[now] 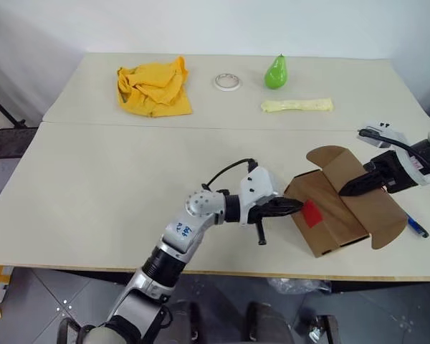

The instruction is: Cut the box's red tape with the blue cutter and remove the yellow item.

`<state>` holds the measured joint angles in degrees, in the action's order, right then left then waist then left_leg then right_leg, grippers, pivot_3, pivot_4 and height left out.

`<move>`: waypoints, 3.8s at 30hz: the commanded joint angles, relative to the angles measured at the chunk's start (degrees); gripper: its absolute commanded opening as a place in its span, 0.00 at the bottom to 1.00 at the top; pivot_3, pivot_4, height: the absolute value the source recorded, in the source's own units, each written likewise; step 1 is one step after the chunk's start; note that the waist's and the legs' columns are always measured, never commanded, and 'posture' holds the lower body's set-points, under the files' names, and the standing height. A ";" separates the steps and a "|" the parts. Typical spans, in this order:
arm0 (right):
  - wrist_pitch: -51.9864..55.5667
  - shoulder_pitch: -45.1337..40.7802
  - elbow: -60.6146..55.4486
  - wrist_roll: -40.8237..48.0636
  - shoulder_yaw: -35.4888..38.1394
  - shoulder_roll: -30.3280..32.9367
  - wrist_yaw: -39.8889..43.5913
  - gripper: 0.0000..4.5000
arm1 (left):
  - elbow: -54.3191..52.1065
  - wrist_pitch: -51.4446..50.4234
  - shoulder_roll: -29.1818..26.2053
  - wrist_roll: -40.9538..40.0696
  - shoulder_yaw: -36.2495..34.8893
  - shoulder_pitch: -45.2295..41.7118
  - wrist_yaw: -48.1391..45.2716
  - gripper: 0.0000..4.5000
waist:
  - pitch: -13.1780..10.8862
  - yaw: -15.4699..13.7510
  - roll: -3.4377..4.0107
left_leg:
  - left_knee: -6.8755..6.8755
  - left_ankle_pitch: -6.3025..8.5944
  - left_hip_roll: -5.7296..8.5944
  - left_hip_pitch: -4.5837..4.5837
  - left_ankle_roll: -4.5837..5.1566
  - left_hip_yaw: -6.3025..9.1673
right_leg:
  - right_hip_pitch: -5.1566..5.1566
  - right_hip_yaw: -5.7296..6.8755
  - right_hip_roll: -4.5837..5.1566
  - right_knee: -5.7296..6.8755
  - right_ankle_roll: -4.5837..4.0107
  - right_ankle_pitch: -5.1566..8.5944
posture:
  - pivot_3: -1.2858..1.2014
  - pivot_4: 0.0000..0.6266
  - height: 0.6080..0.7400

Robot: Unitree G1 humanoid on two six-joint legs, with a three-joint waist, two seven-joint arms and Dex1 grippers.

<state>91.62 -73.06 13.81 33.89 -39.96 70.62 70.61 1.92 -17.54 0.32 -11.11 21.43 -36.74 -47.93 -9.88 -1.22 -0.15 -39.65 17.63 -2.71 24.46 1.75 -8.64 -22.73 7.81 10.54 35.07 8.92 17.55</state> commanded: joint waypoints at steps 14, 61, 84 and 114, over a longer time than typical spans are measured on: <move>0.34 3.23 0.08 -1.77 6.21 -0.89 -2.12 0.01 | 19.04 5.28 4.69 11.88 7.19 -9.43 6.49 0.00 | 0.00 -0.04 0.00 | -0.26 0.02 -0.04 -0.01 0.03 0.02 | 0.04 -0.01 0.00 0.13 -0.03 -0.02 | 0.52 0.24 1.00; 0.88 15.68 -2.36 2.36 21.73 -3.76 -6.92 0.01 | 7.26 5.10 1.42 0.13 -0.02 -8.44 -1.77 0.00 | 0.05 1.31 0.12 | -0.42 0.02 -0.10 -0.22 0.11 -0.07 | 0.16 -0.07 -0.01 0.40 -0.13 -0.12 | 0.52 0.24 1.00; -5.31 16.60 0.67 1.37 19.36 5.85 -3.86 0.01 | 17.63 -0.19 -0.29 15.20 12.20 -7.82 -3.55 0.00 | 0.15 0.89 -0.01 | -0.34 0.11 -0.10 -0.22 0.11 0.05 | 0.22 -0.01 0.01 0.26 -0.14 -0.12 | 0.52 0.24 1.00; -4.03 20.70 -0.31 -1.57 25.16 0.33 -1.08 0.01 | 0.30 -5.02 -11.23 7.33 4.53 -2.80 -5.15 0.00 | 0.18 1.55 -0.02 | -0.41 0.09 -0.13 -0.26 0.09 -0.08 | 0.18 -0.07 -0.01 0.34 -0.14 -0.12 | 0.52 0.24 1.00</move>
<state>86.09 -53.24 15.92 29.74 -15.85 72.24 69.28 1.30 -21.19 -10.03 -5.57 23.87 -40.39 -53.27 -9.70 0.33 -0.17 -40.05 17.72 -2.85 24.19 1.84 -8.73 -22.55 7.74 10.52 35.43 8.78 17.43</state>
